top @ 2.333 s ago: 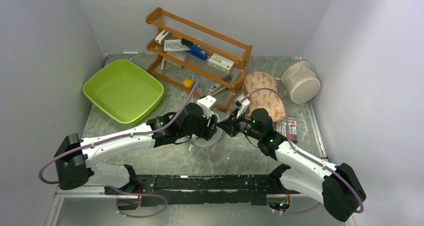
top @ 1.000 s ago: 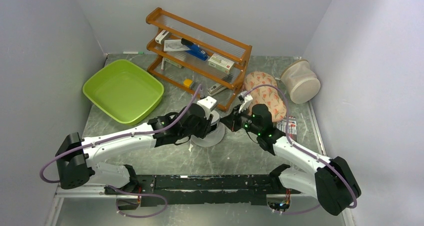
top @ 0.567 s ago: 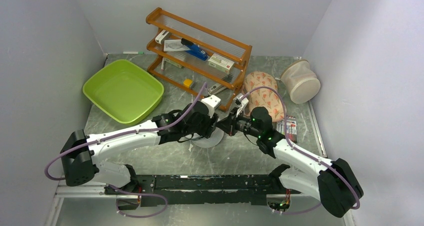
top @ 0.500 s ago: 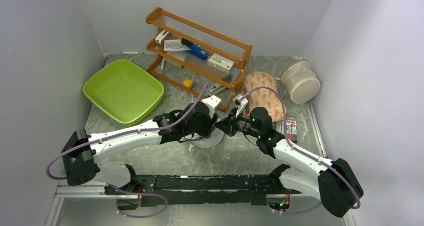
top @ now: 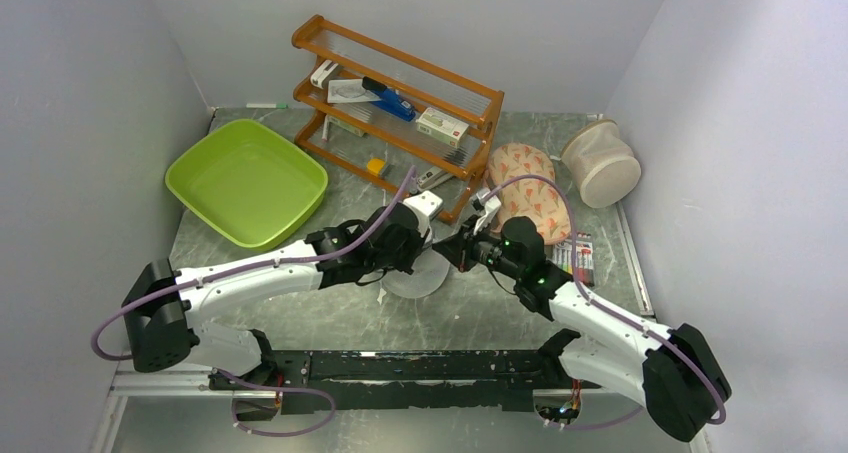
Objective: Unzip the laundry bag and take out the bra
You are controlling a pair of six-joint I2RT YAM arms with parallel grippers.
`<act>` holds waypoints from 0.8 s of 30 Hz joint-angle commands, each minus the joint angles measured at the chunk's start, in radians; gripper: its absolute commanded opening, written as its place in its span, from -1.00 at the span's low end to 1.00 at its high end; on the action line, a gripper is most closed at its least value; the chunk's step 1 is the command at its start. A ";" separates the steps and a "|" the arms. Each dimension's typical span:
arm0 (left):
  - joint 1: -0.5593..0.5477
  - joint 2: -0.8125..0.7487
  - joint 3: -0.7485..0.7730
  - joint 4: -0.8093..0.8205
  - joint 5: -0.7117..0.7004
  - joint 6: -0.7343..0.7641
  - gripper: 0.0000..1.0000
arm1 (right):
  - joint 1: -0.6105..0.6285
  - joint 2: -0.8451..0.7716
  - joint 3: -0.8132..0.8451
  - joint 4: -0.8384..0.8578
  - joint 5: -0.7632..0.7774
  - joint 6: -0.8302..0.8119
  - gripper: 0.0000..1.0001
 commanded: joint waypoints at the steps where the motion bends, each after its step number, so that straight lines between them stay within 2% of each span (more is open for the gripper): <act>1: 0.000 -0.043 0.018 -0.003 -0.009 0.003 -0.86 | 0.000 -0.017 0.013 -0.035 0.162 -0.013 -1.00; 7: 0.001 -0.094 -0.020 0.007 -0.018 -0.005 -0.86 | -0.013 0.049 -0.001 -0.048 0.400 0.056 -1.00; 10: 0.001 -0.104 -0.034 0.001 -0.020 -0.013 -0.86 | -0.022 0.062 0.008 -0.044 0.364 0.041 -1.00; 13: 0.000 -0.085 -0.031 -0.009 0.004 -0.005 -0.85 | -0.020 0.050 0.010 -0.020 0.247 -0.039 -1.00; 19: 0.001 -0.023 0.021 -0.025 0.051 0.008 -0.39 | -0.007 0.028 0.008 0.011 -0.028 -0.099 -1.00; 24: -0.001 -0.006 0.050 0.017 0.085 0.022 0.13 | 0.047 0.013 0.019 -0.024 -0.042 -0.119 -1.00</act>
